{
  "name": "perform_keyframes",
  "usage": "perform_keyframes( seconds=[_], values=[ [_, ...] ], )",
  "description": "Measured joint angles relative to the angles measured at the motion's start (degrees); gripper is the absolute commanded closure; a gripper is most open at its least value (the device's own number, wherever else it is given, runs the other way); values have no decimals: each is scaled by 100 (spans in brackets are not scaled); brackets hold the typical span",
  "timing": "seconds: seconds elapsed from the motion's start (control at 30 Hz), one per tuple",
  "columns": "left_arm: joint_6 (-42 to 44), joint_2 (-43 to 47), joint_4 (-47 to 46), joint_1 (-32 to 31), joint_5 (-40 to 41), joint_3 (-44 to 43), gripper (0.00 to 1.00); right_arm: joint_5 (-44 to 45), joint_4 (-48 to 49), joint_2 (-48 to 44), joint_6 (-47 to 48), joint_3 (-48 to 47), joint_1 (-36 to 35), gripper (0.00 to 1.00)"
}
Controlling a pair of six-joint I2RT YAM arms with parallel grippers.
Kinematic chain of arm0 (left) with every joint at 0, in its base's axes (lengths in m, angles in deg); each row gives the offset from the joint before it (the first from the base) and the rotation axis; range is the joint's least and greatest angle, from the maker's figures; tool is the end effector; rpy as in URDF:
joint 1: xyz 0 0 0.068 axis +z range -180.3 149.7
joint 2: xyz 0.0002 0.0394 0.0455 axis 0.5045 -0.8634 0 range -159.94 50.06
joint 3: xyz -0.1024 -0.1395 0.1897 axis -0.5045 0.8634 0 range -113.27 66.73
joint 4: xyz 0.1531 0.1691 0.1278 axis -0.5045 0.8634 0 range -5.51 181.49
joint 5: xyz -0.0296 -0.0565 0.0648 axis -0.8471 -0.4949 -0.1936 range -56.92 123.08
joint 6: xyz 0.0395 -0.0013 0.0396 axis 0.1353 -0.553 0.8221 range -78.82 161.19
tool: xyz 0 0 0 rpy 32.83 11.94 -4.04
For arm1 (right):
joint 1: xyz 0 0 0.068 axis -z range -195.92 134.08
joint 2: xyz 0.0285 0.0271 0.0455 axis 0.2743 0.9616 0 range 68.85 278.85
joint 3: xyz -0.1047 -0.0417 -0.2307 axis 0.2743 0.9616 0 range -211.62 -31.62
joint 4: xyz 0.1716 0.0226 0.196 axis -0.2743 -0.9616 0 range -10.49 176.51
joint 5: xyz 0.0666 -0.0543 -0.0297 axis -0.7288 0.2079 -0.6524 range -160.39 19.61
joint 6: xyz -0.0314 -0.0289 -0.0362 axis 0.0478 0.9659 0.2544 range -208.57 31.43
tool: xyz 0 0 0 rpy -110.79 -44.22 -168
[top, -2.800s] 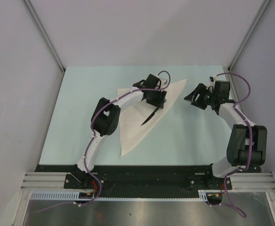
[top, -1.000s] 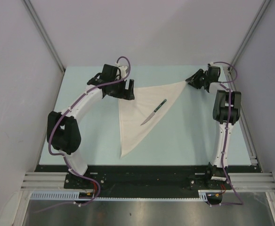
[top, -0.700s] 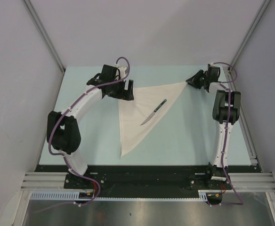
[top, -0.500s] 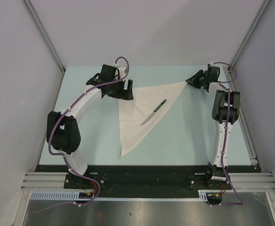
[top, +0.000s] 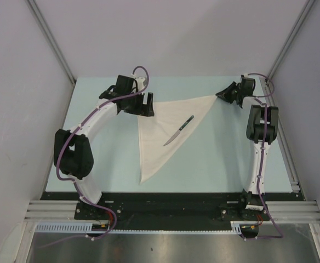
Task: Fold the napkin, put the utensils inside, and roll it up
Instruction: Fold the napkin
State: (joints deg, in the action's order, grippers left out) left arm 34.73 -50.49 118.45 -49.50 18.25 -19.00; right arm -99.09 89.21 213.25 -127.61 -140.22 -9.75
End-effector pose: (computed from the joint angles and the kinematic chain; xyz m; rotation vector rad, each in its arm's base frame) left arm 0.3660 -0.1379 0.2683 0.3905 2.4189 -0.5149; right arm 0.5441 -0.0403 0.1038 0.5574 2.1229 0.8667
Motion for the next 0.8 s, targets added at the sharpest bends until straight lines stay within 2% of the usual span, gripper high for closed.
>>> perform_keyframes(
  seconds=[0.17,0.43,0.8],
  values=[
    [0,-2,2,37,-48,35,9,-295,673,33,-262,269,0,100],
    [0,-2,-15,63,-72,68,8,-1045,2553,-76,-1202,1228,-35,100],
    [-4,-2,-61,92,-151,142,8,-1611,3364,-1637,-1327,2590,-584,100]
  ],
)
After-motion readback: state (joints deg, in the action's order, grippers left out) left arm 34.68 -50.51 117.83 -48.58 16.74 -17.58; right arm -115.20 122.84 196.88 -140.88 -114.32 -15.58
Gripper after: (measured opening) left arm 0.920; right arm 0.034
